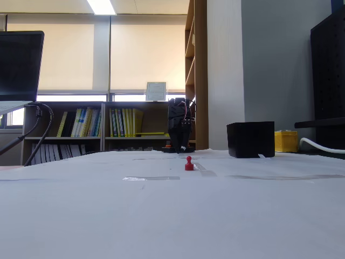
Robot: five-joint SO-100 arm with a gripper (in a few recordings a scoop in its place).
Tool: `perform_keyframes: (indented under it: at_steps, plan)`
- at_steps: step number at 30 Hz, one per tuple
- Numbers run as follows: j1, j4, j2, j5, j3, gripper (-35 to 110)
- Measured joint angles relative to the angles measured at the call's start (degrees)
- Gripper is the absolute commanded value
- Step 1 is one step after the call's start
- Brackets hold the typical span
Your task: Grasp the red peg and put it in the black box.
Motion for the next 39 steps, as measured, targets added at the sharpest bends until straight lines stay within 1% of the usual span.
perform_keyframes:
  at_steps: [19,30,39]
  plan:
    - [-0.3,0.0,0.0,-0.7,0.0,0]
    - [0.4,1.0,0.0,-7.6,0.4,0]
    - [-1.1,5.4,0.0,-6.8,10.7,0]
